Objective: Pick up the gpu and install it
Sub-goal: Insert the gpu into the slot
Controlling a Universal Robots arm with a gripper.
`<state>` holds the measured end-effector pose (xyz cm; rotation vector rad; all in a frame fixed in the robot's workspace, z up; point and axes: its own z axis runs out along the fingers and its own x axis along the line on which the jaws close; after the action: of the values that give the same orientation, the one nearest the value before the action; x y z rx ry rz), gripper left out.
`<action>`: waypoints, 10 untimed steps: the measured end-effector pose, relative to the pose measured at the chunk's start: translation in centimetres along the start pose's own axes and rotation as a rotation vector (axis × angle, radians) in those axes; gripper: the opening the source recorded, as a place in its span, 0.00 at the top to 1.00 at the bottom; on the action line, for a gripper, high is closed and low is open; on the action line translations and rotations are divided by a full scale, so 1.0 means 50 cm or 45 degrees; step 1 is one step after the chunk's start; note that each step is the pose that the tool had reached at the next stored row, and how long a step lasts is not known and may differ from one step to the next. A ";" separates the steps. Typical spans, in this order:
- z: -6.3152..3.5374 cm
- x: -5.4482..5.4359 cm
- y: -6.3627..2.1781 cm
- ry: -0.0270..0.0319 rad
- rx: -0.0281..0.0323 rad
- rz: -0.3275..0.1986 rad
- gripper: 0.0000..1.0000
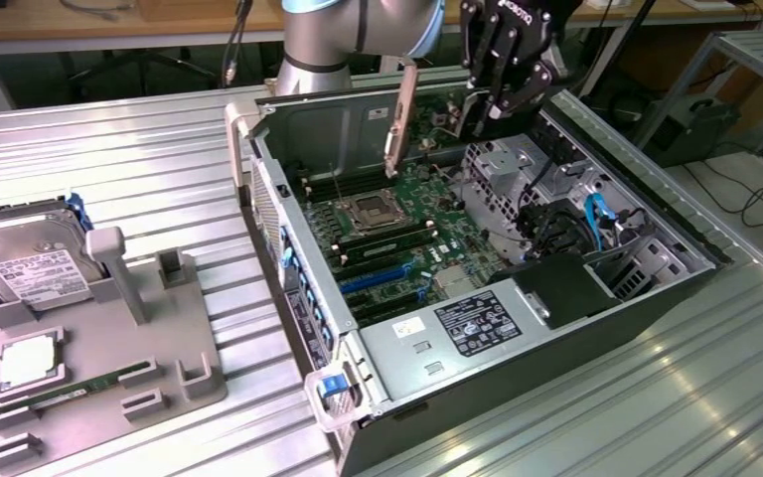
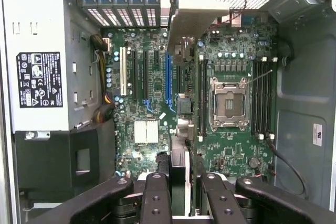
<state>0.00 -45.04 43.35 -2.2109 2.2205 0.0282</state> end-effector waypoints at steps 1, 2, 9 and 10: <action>0.001 0.000 0.001 0.0000 0.0000 0.000 0.73; 0.002 0.000 0.003 0.0002 0.0000 0.000 0.73; 0.011 0.000 0.009 0.0000 0.0000 -0.003 0.73; 0.012 0.000 0.010 0.0000 0.0000 -0.003 0.73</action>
<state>-0.48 -45.04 42.75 -2.2136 2.2178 0.0282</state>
